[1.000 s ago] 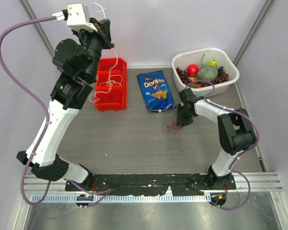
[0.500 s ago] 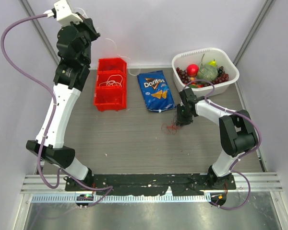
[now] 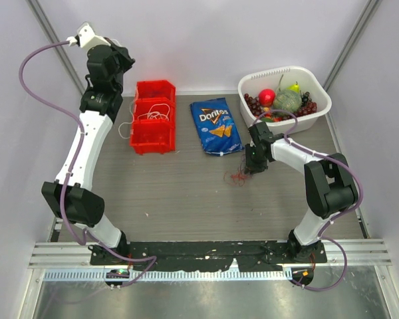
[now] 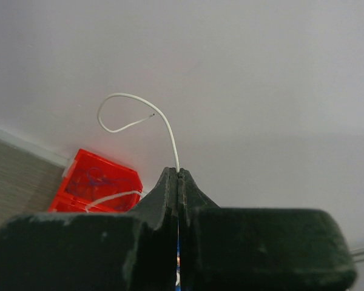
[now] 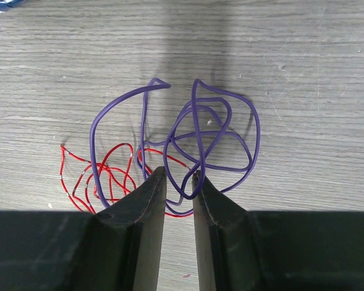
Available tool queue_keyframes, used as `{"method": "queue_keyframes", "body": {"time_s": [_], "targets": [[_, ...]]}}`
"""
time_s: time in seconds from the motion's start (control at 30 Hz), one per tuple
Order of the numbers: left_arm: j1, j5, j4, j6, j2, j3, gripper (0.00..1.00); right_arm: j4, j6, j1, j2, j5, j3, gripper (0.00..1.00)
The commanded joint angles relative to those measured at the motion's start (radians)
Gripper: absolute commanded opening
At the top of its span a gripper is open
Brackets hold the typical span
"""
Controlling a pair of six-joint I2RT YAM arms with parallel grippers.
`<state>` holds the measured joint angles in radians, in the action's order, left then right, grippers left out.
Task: Untangle the cables
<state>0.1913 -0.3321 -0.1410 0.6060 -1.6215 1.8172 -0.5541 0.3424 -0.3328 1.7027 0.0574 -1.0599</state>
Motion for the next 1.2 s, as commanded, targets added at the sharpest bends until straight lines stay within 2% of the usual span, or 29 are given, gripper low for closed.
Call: {"method": "queue_keyframes", "body": {"time_s": [0.0,0.17,0.47,0.87,1.0,1.07,1.17], "targets": [[-0.013,0.022,0.057,0.025,0.026,0.013,0.00,0.008,-0.010,-0.002,-0.048,-0.018,-0.011,0.29],[-0.016,0.042,0.055,-0.002,0.022,0.076,0.00,0.005,-0.011,-0.002,-0.043,-0.016,-0.017,0.29],[-0.016,0.117,0.093,0.060,0.009,0.137,0.00,0.003,-0.010,-0.002,-0.038,-0.008,-0.028,0.29],[-0.016,0.151,0.113,0.136,0.009,0.116,0.00,-0.001,-0.008,-0.002,-0.032,-0.005,-0.029,0.29],[-0.015,0.211,0.135,0.190,-0.014,0.108,0.00,-0.001,-0.008,-0.002,-0.037,-0.008,-0.028,0.29],[-0.006,0.229,0.135,0.176,-0.023,0.145,0.00,-0.001,-0.006,-0.002,-0.038,-0.011,-0.026,0.29],[0.026,0.226,0.135,0.075,-0.029,0.220,0.00,-0.004,-0.006,-0.002,-0.041,-0.013,-0.025,0.29]]}}
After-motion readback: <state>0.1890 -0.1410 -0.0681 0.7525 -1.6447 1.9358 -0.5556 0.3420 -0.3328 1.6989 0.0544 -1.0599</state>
